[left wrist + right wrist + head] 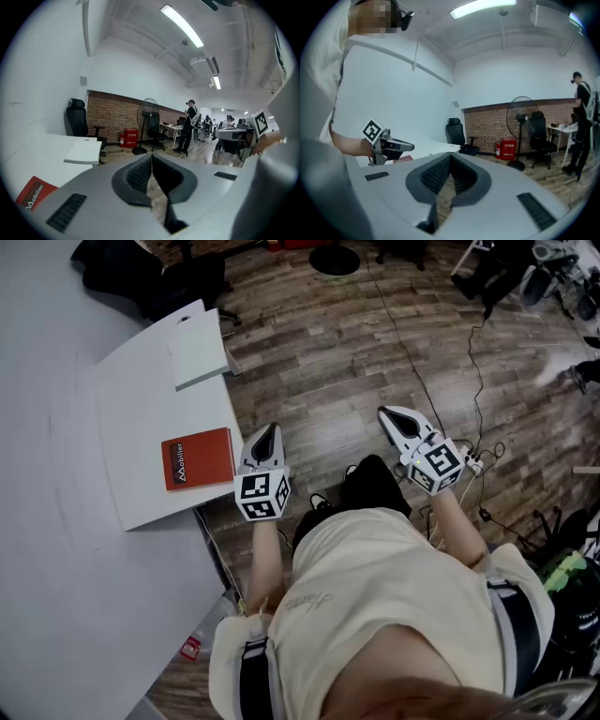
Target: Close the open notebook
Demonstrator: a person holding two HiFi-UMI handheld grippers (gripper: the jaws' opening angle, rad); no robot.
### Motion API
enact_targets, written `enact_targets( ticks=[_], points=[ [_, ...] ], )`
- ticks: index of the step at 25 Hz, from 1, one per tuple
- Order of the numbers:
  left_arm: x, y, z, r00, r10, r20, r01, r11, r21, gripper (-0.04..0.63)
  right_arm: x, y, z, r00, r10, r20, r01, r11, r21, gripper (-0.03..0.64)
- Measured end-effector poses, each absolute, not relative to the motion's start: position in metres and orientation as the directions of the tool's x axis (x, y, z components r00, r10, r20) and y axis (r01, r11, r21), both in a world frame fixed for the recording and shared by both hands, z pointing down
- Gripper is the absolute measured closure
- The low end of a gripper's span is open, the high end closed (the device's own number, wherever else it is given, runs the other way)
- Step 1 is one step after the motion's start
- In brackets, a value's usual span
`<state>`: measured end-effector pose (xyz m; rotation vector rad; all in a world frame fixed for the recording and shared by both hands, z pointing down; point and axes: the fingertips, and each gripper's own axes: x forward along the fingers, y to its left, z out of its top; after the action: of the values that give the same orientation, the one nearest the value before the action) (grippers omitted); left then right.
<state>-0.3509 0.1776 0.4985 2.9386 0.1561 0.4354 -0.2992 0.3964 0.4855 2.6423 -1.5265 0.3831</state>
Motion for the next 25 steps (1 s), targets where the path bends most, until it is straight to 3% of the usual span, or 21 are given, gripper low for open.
enact_targets(
  ticks=[9,15,25],
  points=[
    [-0.285,0.19,0.509,0.936,0.127,0.328,0.073,-0.982,0.171,0.575,-0.236,0.386,0.488,0.443,-0.87,0.215,-0.891,-0.454,0.001,0.61],
    [-0.237,0.195,0.494,0.927,0.116,0.356,0.073,-0.988,0.133,0.575,-0.177,0.392,0.491,0.45,-0.875,0.179,-0.878,-0.47,-0.091,0.609],
    [-0.172,0.199,0.501,0.919,0.044,0.392,-0.002,-0.993,0.116,0.575,-0.107,0.397,0.521,0.354,-0.911,0.212,-0.91,-0.388,-0.145,0.609]
  ],
)
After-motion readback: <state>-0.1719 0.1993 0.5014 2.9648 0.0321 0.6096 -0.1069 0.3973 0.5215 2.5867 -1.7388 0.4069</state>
